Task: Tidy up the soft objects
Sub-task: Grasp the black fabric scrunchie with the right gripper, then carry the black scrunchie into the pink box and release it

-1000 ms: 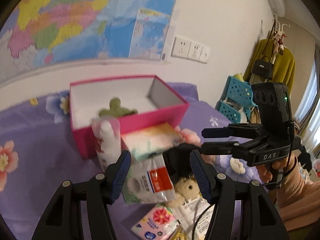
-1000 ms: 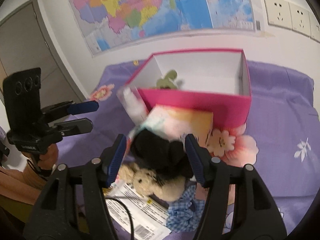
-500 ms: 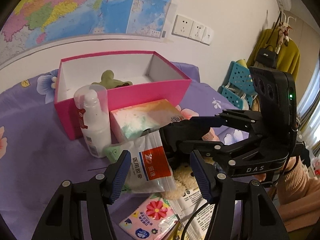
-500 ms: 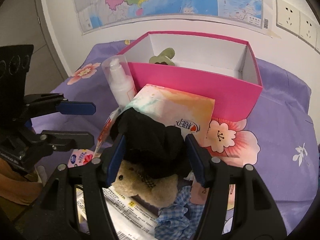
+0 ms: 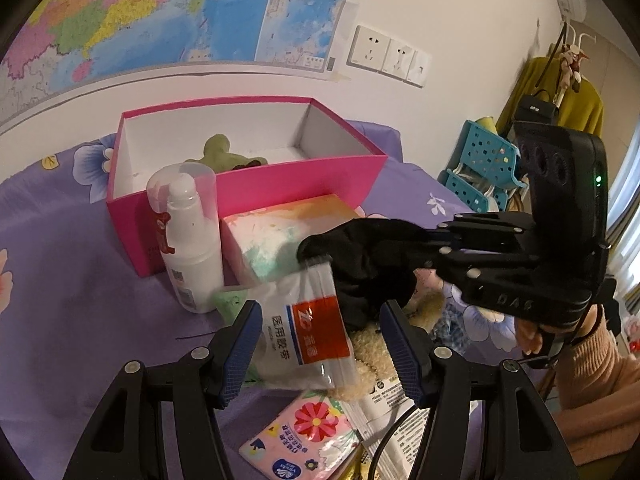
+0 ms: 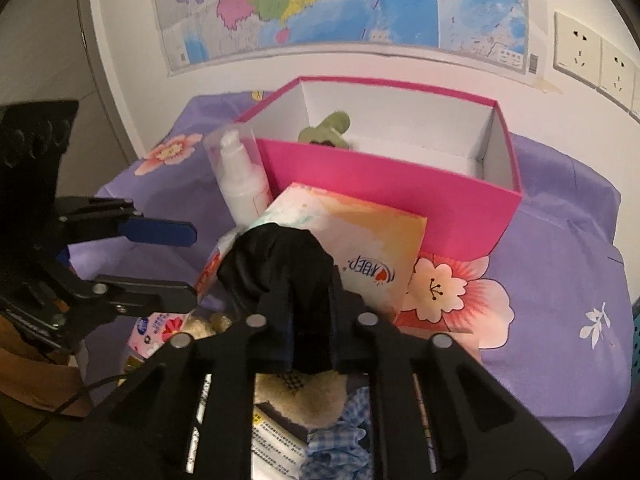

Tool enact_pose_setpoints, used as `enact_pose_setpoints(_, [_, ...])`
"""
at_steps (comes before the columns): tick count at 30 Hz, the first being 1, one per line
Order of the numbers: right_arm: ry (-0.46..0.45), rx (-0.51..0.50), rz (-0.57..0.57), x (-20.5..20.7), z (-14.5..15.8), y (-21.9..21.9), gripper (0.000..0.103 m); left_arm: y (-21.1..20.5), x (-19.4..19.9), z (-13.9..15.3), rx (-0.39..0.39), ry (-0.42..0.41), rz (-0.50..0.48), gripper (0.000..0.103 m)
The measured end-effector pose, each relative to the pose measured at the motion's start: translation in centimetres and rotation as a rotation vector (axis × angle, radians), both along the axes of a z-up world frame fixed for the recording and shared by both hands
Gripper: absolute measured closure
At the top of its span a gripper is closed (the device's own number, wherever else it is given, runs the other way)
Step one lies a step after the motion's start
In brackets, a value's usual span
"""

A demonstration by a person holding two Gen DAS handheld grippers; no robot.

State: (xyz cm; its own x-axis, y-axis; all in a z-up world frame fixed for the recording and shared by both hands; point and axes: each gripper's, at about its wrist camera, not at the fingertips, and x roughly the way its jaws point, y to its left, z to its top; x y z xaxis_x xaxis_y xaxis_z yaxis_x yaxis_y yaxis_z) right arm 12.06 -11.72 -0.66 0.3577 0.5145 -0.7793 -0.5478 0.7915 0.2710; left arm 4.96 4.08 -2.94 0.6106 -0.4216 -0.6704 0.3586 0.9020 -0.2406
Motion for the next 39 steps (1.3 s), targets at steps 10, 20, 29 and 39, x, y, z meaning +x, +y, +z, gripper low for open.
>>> enact_pose_setpoints(10, [-0.047, 0.117, -0.048, 0.2, 3.8, -2.1, 0.093, -1.6, -0.2, 1.1, 0.002, -0.04, -0.06, 0.04])
enact_pose_setpoints(20, [-0.07, 0.185, -0.042, 0.3, 6.4, -2.6, 0.093, -4.1, 1.1, 2.9, -0.008, -0.091, -0.136, 0.043])
enact_pose_setpoints(29, [-0.108, 0.21, -0.041, 1.8, 8.0, -3.0, 0.093, -4.2, 3.2, 4.8, -0.029, -0.123, -0.124, 0.059])
enact_pose_setpoints(39, [-0.122, 0.238, -0.045, 5.5, 9.0, -3.3, 0.093, -4.5, 6.3, 6.9, -0.004, -0.149, -0.093, 0.065])
